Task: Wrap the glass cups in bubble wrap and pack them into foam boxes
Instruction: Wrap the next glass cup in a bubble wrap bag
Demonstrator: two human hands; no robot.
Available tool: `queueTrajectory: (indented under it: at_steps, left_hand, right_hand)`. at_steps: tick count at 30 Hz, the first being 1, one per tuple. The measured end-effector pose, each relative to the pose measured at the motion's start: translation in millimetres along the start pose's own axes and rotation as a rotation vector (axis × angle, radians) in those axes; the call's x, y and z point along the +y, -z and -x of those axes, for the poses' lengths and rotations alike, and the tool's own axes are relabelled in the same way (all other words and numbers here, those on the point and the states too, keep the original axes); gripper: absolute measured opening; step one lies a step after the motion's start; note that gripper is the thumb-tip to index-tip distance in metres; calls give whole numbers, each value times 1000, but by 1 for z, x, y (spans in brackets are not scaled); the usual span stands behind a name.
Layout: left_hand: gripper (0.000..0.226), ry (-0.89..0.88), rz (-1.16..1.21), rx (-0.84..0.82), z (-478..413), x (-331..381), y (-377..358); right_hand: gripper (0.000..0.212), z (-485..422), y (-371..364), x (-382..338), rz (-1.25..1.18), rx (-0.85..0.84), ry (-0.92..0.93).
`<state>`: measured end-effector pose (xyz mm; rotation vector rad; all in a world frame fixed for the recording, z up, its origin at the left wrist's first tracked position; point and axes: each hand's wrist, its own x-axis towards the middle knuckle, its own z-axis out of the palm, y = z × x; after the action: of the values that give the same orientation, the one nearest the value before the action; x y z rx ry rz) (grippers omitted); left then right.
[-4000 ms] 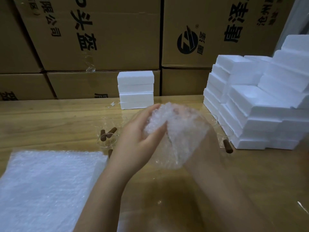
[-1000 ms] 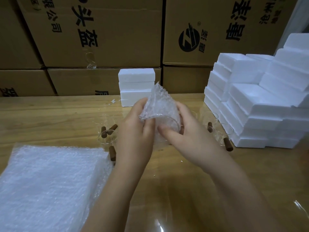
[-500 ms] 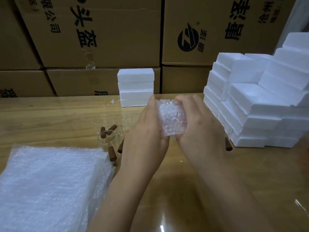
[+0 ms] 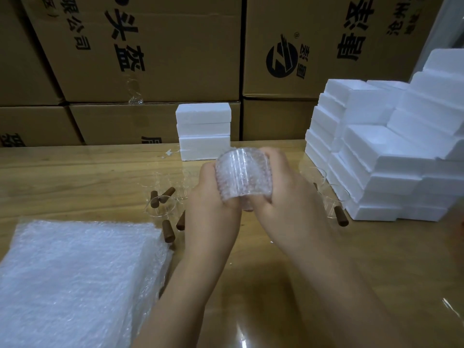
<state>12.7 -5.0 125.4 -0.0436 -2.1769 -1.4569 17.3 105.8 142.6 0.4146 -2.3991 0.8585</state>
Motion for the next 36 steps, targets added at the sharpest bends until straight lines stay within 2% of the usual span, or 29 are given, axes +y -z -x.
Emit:
queueTrajectory:
  at_steps: [4, 7, 10, 11, 13, 15, 18, 22, 24, 26, 27, 28, 30, 33, 36]
  left_hand:
    - [26, -36, 19, 15, 6, -1, -11]
    - [43, -145, -64, -175, 3, -6, -5]
    - [99, -260, -267, -479, -3, -14, 12]
    - [112, -310, -327, -512, -4, -14, 17]
    - [118, -455, -349, -494, -4, -9, 20]
    - [109, -591, -278, -453, -3, -4, 21]
    - [86, -726, -174, -405, 1, 1, 21]
    - [66, -666, 28, -367, 1, 5, 24]
    - [60, -596, 94, -308, 0, 5, 29]
    - [57, -515, 120, -264, -1, 5, 35]
    - [57, -488, 122, -258, -1, 4, 38]
    - [57, -471, 115, -260, -1, 4, 39]
    - [56, -455, 96, -282, -1, 6, 40]
    - [54, -454, 67, -331, -1, 10, 38]
    - [50, -392, 165, -371, 0, 13, 39]
  right_hand:
    - [50, -1, 0, 1, -21, 111, -57]
    - [39, -5, 4, 9, -41, 86, -166]
    - [9, -13, 12, 22, -154, -65, -348]
    - [6, -15, 15, 24, -200, -134, -396]
    - [12, -15, 18, 21, -225, -321, -425]
    - [13, -14, 21, 13, -209, -527, -379]
    - [26, -11, 27, 9, -308, -683, -329]
    - [35, -4, 49, 11, -599, -818, -325]
    - [35, -3, 60, 13, -540, -691, -206]
    - [28, -4, 66, 14, -477, -378, -23]
    - [24, -5, 68, 13, -464, -270, 90]
    - [23, -5, 68, 12, -456, -233, 191]
    - [31, -4, 64, 8, -411, -286, 297]
    - [45, -5, 53, 4, -229, -371, 279]
    - [54, -2, 46, -1, -153, -413, 312]
